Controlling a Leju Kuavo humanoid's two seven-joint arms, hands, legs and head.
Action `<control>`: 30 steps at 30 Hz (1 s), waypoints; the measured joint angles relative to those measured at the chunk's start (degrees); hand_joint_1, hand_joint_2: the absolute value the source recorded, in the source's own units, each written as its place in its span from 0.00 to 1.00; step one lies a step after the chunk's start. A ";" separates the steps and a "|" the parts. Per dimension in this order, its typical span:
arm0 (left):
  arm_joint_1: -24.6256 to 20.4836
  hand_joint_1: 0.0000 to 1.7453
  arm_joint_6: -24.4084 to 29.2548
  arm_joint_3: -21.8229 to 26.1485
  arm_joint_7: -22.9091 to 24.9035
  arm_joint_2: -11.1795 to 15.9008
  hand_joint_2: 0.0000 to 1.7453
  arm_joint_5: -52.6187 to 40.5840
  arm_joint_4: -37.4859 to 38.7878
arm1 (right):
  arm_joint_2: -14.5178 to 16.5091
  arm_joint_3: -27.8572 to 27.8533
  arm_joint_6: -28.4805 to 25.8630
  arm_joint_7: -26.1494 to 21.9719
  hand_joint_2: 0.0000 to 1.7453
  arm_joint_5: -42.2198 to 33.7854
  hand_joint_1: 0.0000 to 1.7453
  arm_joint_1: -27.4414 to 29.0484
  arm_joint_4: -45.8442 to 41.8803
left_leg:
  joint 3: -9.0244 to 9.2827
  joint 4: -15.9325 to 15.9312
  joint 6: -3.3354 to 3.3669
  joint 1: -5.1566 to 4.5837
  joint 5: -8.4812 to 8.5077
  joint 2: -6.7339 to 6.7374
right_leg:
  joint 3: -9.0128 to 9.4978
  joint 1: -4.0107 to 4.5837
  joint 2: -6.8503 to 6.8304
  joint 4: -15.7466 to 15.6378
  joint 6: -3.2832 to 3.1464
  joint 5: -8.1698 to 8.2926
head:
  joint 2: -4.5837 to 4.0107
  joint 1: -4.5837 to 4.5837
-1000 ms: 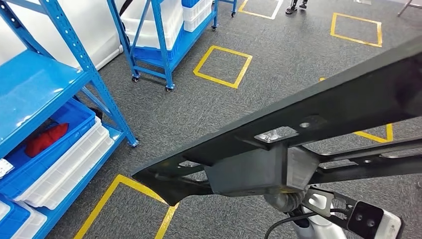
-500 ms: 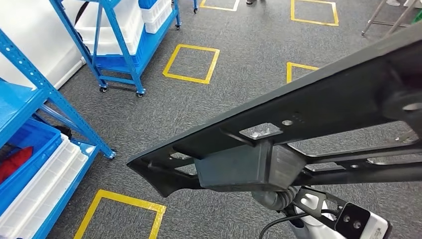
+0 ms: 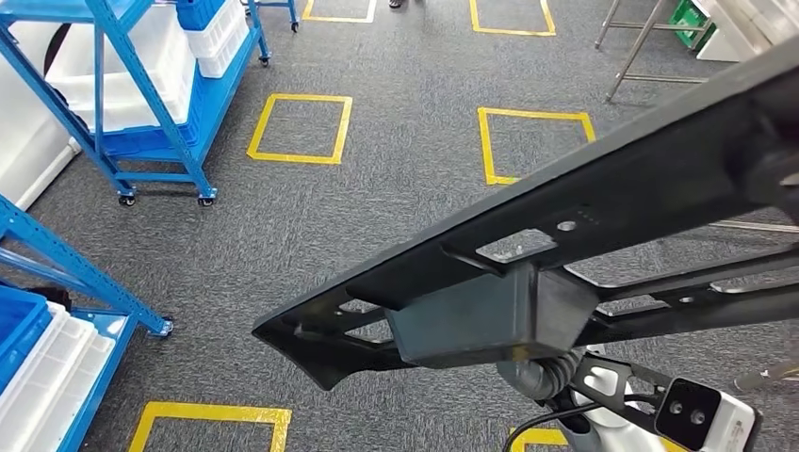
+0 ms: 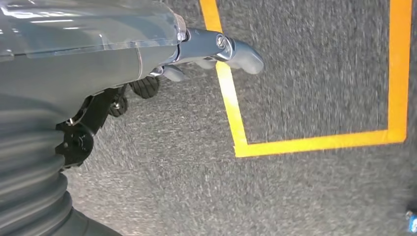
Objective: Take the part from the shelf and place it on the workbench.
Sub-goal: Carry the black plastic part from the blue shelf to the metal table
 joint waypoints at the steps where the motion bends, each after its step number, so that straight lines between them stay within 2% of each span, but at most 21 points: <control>1: -0.01 0.00 -0.07 0.00 -0.15 -0.02 1.00 0.01 0.01 | -0.28 -0.34 0.27 0.00 1.00 -0.25 1.00 0.04 -0.01 | 0.09 -0.26 0.38 0.00 0.12 0.77 | -1.08 0.04 -1.80 2.28 0.23 -1.39 | 0.00 0.01; 2: 0.02 0.00 -0.11 0.00 -0.32 -0.03 1.00 -0.02 0.01 | -0.45 -0.60 0.45 0.00 1.00 -0.34 1.00 0.09 0.02 | 0.14 -0.33 0.63 -0.17 0.12 1.56 | -2.67 0.05 -3.62 5.59 0.45 -3.19 | 0.00 0.01; 3: 0.07 0.00 -0.15 0.00 -0.45 -0.03 1.00 -0.02 0.01 | -0.51 -0.71 0.53 0.01 1.00 -0.25 1.00 0.14 0.08 | 0.13 -0.33 0.82 -0.32 0.06 2.38 | -4.53 -0.05 -4.55 9.38 0.66 -4.96 | 0.00 0.00; 4: 0.10 0.00 -0.16 0.00 -0.56 -0.03 1.00 -0.02 0.01 | -0.51 -0.74 0.53 0.01 1.00 -0.05 1.00 0.22 0.14 | 0.12 -0.32 0.88 -0.44 0.00 3.19 | -6.08 -0.18 -4.93 12.54 0.83 -6.09 | 0.00 0.01; 5: 0.07 0.00 -0.18 0.00 -0.66 -0.03 1.00 -0.02 0.01 | -0.50 -0.73 0.43 0.01 1.00 0.28 1.00 0.33 0.22 | 0.14 -0.32 0.90 -0.52 -0.08 3.97 | -6.79 -0.30 -5.13 14.03 0.94 -6.21 | 0.00 0.01; 6: -0.01 0.00 -0.21 0.00 -0.72 -0.03 1.00 -0.02 0.01 | -0.47 -0.69 0.22 0.01 1.00 0.71 1.00 0.42 0.27 | 0.20 -0.30 0.86 -0.56 -0.17 4.68 | -6.41 -0.39 -5.34 13.40 0.99 -5.34 | 0.00 0.00; 7: -0.11 0.00 -0.27 0.00 -0.76 -0.03 1.00 -0.02 0.01 | -0.41 -0.62 -0.05 0.01 1.00 1.19 1.00 0.50 0.30 | 0.33 -0.29 0.75 -0.58 -0.29 5.30 | -4.83 -0.43 -5.84 10.57 0.95 -3.65 | 0.00 0.01; 9: -0.28 0.00 -0.42 0.00 -0.81 -0.03 1.00 -0.02 0.03 | -0.23 -0.37 -0.60 0.02 1.00 2.04 1.00 0.56 0.31 | 0.67 -0.17 0.34 -0.76 -0.64 6.35 | -0.60 -0.09 -8.22 2.81 0.52 -0.70 | 0.00 0.00; 11: -0.35 0.00 -0.53 0.00 -0.84 -0.04 1.00 -0.02 0.06 | 0.00 -0.07 -0.92 0.01 1.00 2.43 1.00 0.61 0.30 | 0.94 -0.10 -0.26 -1.03 -0.98 7.28 | 1.40 0.45 -9.57 -1.19 -0.18 0.09 | 0.00 0.00; 13: -0.50 0.00 -0.57 0.00 -0.85 -0.10 1.00 -0.02 0.10 | 0.16 0.21 -1.04 0.00 1.00 2.65 1.00 0.79 0.30 | 1.25 -0.23 -0.87 -1.10 -1.22 8.33 | 1.36 0.64 -8.46 -1.55 -0.91 0.09 | 0.00 -0.01; 14: -0.63 0.00 -0.57 0.01 -0.85 -0.14 1.00 -0.02 0.12 | 0.27 0.35 -1.05 0.01 1.00 2.76 1.00 0.85 0.31 | 1.36 -0.05 -1.19 -0.98 -1.54 8.14 | 1.44 0.57 -7.85 -1.78 -1.25 0.20 | 0.00 -0.01; 15: -0.71 0.00 -0.57 0.03 -0.86 -0.17 1.00 -0.02 0.14 | 0.45 0.49 -1.05 0.01 1.00 2.86 1.00 0.81 0.34 | 1.11 0.83 -1.47 -0.84 -2.29 7.24 | 1.56 0.46 -7.27 -2.02 -1.64 0.34 | 0.00 -0.01; 17: -0.63 0.00 -0.52 0.13 -0.92 -0.20 1.00 -0.06 0.15 | 1.10 0.86 -1.05 0.01 1.00 3.00 1.00 0.66 0.54 | -1.17 6.01 -1.85 -0.59 -5.33 4.34 | 1.72 0.27 -6.10 -2.32 -2.23 0.55 | 0.00 -0.01; 19: -0.42 0.00 -0.32 0.27 -0.99 -0.21 1.00 -0.07 0.15 | 1.94 1.26 -0.96 0.01 1.00 3.15 1.00 0.72 0.88 | -4.93 13.58 -2.05 -0.57 -8.43 2.87 | 1.71 0.33 -4.68 -2.26 -2.47 0.55 | 0.00 -0.01; 20: -0.36 0.00 -0.17 0.34 -0.99 -0.23 1.00 -0.04 0.15 | 2.38 1.41 -0.91 0.03 1.00 3.19 1.00 0.87 1.01 | -6.18 15.75 -2.11 -0.56 -8.68 2.66 | 1.72 0.36 -3.89 -2.19 -2.49 0.54 | 0.00 -0.01; 21: -0.34 0.00 0.00 0.44 -0.93 -0.26 1.00 -0.02 0.15 | 2.85 1.49 -0.85 0.07 1.00 3.20 1.00 1.03 1.10 | -6.47 15.80 -2.14 -0.53 -7.78 2.57 | 1.73 0.37 -3.09 -2.07 -2.47 0.51 | 0.00 -0.01; 23: -0.37 0.00 0.19 0.70 -0.76 -0.29 1.00 0.00 0.16 | 3.79 1.54 -0.64 0.18 1.00 3.05 1.00 1.26 1.14 | -4.28 9.96 -2.09 -0.36 -3.53 1.75 | 1.75 0.28 -1.53 -1.71 -2.30 0.35 | 0.00 -0.01; 25: -0.42 0.00 0.29 1.12 -0.62 -0.29 1.00 -0.01 0.16 | 4.63 1.54 0.04 0.46 1.00 2.50 1.00 1.26 1.18 | -1.50 3.33 -1.87 -0.13 -0.82 -0.70 | 1.50 0.28 -0.11 -1.24 -1.82 0.17 | 0.00 -0.01; 27: -0.53 0.00 0.34 1.46 -0.57 -0.29 1.00 -0.04 0.16 | 5.24 1.54 0.86 0.81 1.00 1.67 1.00 1.22 1.30 | -0.57 1.11 -1.46 -0.17 -0.64 -1.93 | 1.05 0.16 1.12 -1.06 -1.16 0.31 | 0.00 0.00; 29: -0.81 0.00 0.27 1.61 -0.57 -0.28 1.00 -0.01 0.16 | 5.50 1.51 1.32 0.98 1.00 0.99 1.00 1.27 1.45 | -0.41 0.70 -0.77 -0.20 -0.34 -0.81 | 0.77 -0.04 1.79 -1.07 -0.49 0.47 | 0.00 0.00; 30: -0.94 0.00 0.22 1.67 -0.58 -0.27 1.00 0.00 0.16 | 5.53 1.45 1.50 0.96 1.00 0.64 1.00 1.29 1.52 | -0.27 0.40 -0.37 -0.18 -0.13 -0.18 | 0.46 0.01 0.86 -0.47 -0.22 0.02 | 0.00 -0.01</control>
